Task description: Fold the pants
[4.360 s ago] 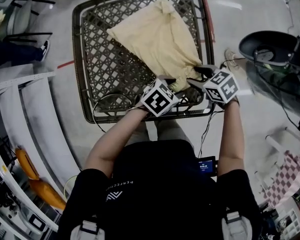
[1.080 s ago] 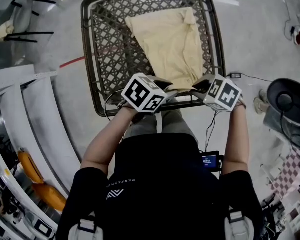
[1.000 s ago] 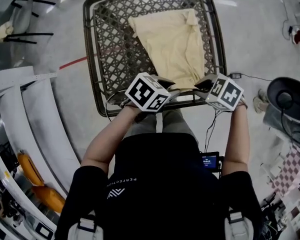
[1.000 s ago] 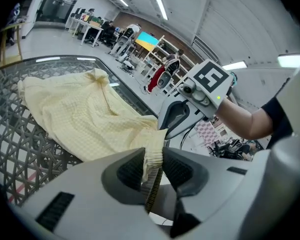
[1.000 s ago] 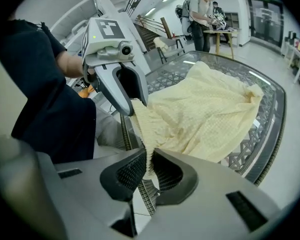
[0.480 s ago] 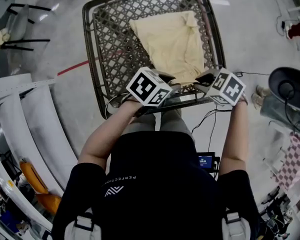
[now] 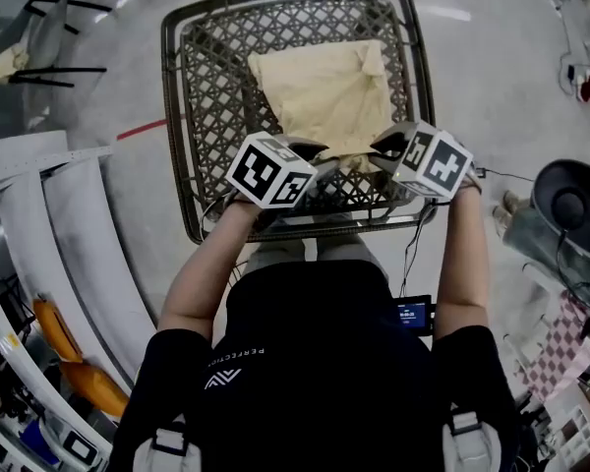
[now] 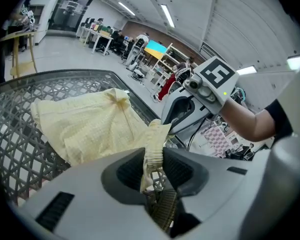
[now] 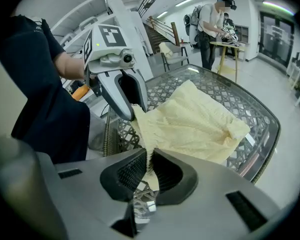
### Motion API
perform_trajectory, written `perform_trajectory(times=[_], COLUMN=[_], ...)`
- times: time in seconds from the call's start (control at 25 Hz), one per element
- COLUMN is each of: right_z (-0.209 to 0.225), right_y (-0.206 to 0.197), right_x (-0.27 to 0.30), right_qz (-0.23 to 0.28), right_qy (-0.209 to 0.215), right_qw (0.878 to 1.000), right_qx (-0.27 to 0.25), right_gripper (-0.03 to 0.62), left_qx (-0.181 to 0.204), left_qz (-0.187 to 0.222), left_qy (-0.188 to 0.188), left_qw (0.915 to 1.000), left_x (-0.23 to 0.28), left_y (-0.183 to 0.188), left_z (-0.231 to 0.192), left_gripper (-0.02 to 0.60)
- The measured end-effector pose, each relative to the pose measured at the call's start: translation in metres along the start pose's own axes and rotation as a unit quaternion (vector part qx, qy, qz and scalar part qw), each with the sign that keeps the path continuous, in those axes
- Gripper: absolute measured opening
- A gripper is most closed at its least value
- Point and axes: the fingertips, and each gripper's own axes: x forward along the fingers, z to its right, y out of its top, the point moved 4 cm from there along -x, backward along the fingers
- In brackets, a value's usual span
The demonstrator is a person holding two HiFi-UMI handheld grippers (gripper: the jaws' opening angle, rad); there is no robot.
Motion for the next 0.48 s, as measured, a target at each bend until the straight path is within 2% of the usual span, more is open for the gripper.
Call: perform_trajectory(times=[0.48], right_z=[0.05], right_y=[0.026], right_x=[0.0], right_qz=[-0.019], right_qy=[0.012], right_qw=[0.998], right_qx=[-0.057], right_gripper=[0.058], left_qx=[-0.024], left_qz=[0.017], left_qy=[0.035], left_qw=[0.9989], left_x=[-0.003], left_y=[0.025], left_z=[-0.037], left_gripper=[0.112])
